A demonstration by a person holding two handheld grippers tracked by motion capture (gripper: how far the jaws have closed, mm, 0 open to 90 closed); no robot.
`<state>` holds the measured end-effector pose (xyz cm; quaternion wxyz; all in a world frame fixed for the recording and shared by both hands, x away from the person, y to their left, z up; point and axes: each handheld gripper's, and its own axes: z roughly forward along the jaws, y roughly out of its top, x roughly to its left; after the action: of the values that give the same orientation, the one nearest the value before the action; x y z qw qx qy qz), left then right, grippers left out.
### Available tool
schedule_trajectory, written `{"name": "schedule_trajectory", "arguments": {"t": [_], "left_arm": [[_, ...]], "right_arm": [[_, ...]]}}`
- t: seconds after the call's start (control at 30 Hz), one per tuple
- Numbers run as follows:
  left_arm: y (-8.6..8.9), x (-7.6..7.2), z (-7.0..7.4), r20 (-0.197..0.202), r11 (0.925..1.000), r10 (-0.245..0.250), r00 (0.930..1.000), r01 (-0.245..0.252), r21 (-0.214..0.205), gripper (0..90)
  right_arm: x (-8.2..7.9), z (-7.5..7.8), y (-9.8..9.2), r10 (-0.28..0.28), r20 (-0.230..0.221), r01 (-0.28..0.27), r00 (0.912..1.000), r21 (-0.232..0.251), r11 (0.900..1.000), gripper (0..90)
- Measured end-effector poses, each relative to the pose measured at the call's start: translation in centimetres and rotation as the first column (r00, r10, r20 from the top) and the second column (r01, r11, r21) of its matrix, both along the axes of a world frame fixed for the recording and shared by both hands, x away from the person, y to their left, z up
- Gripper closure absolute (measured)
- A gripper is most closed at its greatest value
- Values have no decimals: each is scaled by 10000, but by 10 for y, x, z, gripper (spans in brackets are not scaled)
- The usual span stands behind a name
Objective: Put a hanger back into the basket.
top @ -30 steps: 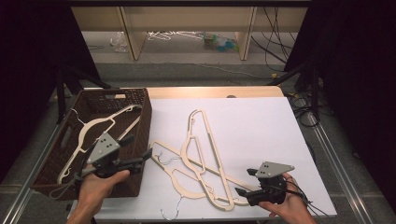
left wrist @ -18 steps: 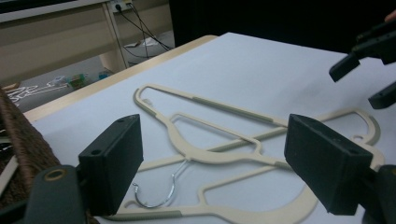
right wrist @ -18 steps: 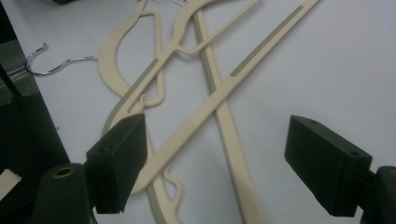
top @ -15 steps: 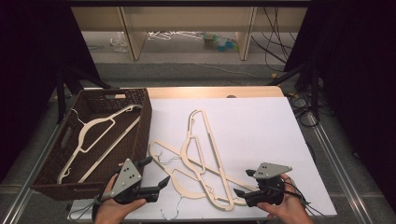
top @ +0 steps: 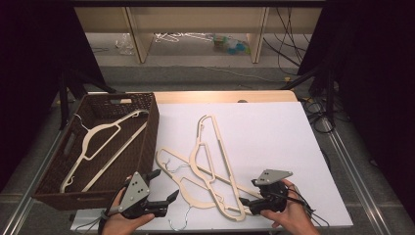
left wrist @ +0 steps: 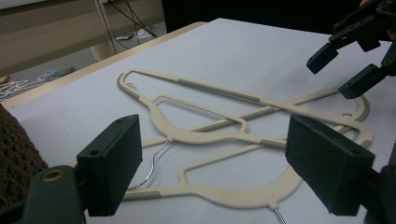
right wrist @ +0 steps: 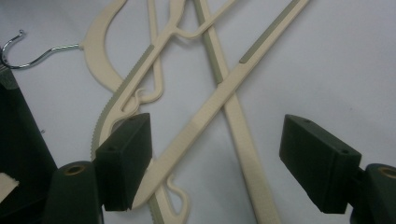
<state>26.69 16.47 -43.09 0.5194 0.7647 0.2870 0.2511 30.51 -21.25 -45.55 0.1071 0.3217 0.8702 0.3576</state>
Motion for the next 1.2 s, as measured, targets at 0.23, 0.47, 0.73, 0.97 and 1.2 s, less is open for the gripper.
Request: {"name": "schedule_trajectory", "arguments": {"t": [0.23, 0.47, 0.73, 0.97, 1.2], "left_arm": [[0, 0, -1, -38, 10000, -49, 10000, 49, -13, 188], [-2, -1, -2, -33, 9998, -167, 9999, 168, 115, 188], [-5, -1, -6, -120, 9990, -353, 9993, 356, 253, 194], [-5, -1, -8, -199, 9988, -314, 9993, 321, 382, 203], [-5, 1, -8, -138, 9985, -384, 9992, 389, 378, 207]], "right_arm": [[5, -6, 13, -145, -814, 116, 9966, -362, 9993, 373], [8, -10, 28, -334, -1605, 223, 9865, -706, 9973, 469], [13, -16, 43, -212, -1405, -40, 9899, -1767, 9843, 553], [11, -14, 45, 21, -1325, -317, 9912, -2213, 9747, 619], [19, -14, 29, -863, -1903, 568, 9779, -1556, 9862, 688]]}}
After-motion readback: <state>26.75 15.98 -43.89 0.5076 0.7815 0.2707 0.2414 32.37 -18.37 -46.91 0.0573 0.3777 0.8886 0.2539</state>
